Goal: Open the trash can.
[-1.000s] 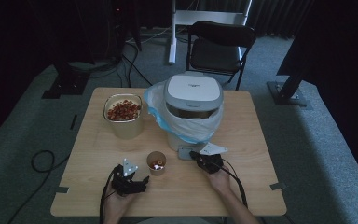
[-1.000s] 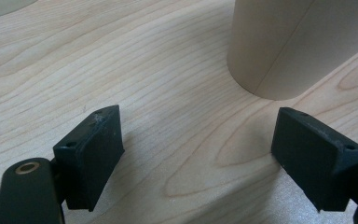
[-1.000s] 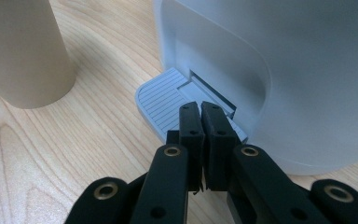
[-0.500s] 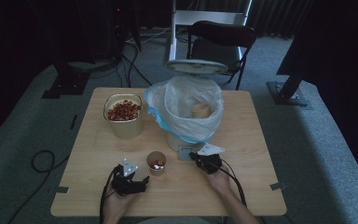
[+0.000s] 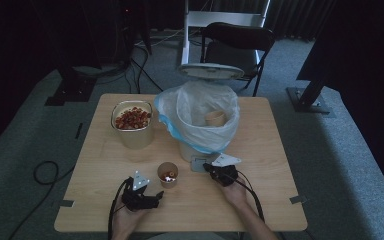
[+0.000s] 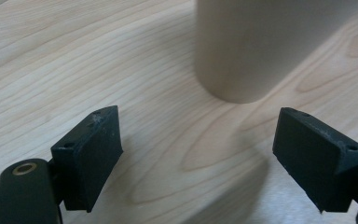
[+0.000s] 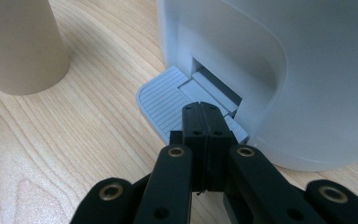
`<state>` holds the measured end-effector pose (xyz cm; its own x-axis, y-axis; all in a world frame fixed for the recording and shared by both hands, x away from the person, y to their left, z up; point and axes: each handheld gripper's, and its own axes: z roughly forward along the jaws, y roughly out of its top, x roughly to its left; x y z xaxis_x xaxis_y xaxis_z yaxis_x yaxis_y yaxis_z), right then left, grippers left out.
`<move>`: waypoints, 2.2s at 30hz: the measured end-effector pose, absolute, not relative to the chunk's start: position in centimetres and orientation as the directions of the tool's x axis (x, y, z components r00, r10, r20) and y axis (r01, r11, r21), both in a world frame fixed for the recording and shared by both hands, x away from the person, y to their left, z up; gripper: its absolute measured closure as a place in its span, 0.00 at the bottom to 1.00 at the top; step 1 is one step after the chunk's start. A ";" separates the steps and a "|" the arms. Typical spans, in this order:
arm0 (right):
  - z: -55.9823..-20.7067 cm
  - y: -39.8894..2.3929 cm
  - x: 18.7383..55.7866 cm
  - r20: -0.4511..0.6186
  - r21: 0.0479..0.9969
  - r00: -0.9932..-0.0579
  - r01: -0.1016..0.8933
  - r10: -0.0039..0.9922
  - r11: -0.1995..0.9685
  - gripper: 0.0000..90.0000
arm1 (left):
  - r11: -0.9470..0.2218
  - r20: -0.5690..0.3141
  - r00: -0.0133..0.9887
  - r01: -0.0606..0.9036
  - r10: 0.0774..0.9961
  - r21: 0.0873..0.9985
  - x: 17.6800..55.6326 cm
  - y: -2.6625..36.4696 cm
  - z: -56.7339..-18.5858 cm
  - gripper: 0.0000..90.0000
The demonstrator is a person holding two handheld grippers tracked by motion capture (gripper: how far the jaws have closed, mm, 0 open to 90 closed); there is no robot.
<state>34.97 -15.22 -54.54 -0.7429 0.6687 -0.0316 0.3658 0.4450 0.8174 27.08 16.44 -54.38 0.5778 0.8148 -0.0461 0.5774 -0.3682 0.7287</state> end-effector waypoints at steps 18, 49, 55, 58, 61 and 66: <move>-54.6 -15.2 35.0 -0.035 0.818 -0.743 0.363 0.668 0.447 1.00 | -0.392 -0.042 0.628 0.535 0.777 0.748 28.2 14.4 -53.3 0.17; -54.5 -15.2 34.9 -0.037 0.818 -0.743 0.362 0.669 0.447 1.00 | -0.357 -0.057 0.643 0.494 0.763 0.793 29.9 12.6 -53.4 0.28; -54.5 -15.2 34.9 -0.040 0.818 -0.743 0.360 0.668 0.449 1.00 | -0.356 -0.052 0.643 0.487 0.764 0.798 29.8 12.6 -53.4 0.30; -54.5 -15.2 34.9 -0.039 0.818 -0.743 0.360 0.669 0.448 1.00 | -0.360 -0.048 0.647 0.484 0.761 0.797 29.7 12.7 -53.4 0.31; -54.5 -15.2 34.9 -0.037 0.818 -0.743 0.361 0.668 0.447 1.00 | -0.361 -0.049 0.651 0.481 0.758 0.799 29.7 12.7 -53.4 0.32; -54.5 -15.2 35.0 -0.037 0.818 -0.743 0.361 0.668 0.447 1.00 | -0.354 -0.056 0.657 0.473 0.752 0.807 29.5 13.0 -53.0 0.33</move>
<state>34.96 -15.19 -54.55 -0.7434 0.6678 -0.0370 0.3610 0.4472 0.8183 29.51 13.01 -52.97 0.6572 0.7517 -0.0557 0.4727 -0.3535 0.8072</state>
